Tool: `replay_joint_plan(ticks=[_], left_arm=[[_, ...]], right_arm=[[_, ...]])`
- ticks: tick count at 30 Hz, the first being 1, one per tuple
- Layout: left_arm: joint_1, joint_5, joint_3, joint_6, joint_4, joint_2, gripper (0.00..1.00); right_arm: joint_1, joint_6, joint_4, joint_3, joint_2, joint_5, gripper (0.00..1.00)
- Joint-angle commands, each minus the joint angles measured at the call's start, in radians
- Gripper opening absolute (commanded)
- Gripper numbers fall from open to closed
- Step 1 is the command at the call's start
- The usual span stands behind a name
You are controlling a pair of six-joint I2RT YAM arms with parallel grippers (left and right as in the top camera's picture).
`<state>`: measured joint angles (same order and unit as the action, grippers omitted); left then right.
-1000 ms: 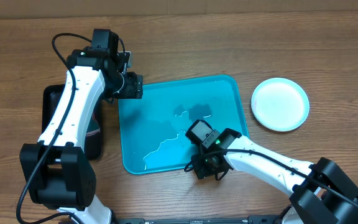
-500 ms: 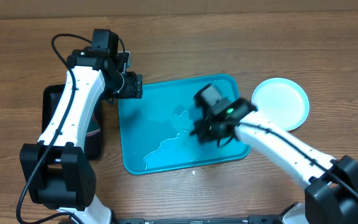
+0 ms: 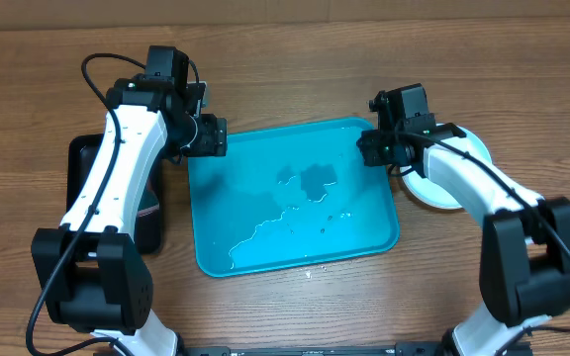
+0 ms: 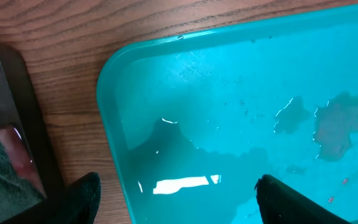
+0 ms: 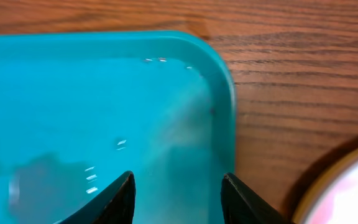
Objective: Clean dirty plates on tray and stack at the side
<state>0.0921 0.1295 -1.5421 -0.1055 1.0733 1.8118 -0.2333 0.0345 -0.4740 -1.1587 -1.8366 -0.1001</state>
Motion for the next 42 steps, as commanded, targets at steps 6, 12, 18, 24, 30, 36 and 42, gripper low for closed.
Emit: replay_joint_plan(ticks=[6,12,18,24,30,36,42], left_arm=[[-0.002,-0.006,-0.016,-0.014,-0.003,-0.019,0.81],[-0.002,-0.006,-0.016,-0.014,-0.004,-0.019,0.81],[-0.002,-0.006,-0.016,-0.014,-0.005,-0.019,0.82],[-0.002,-0.006,-0.016,-0.015,-0.005,-0.019,0.82],[-0.002,-0.006,-0.016,-0.015,-0.005,-0.019,0.81],[-0.002,-0.006,-0.016,-0.014,-0.006,-0.019,0.82],[-0.002,-0.006,-0.016,-0.014,-0.007,-0.019,0.82]], right_arm=[[0.036,-0.127,0.044,-0.041,-0.069,0.010,0.47],[0.039,-0.159,0.060,-0.041,-0.113,0.009,0.46],[0.039,-0.142,0.065,-0.041,-0.114,0.011,0.37],[0.039,-0.057,0.060,-0.040,-0.114,0.014,0.24],[0.039,0.064,0.059,-0.040,-0.114,0.042,0.04],[0.039,0.158,0.058,-0.040,-0.114,0.085,0.04],[0.039,0.270,0.058,-0.040,-0.114,0.137,0.04]])
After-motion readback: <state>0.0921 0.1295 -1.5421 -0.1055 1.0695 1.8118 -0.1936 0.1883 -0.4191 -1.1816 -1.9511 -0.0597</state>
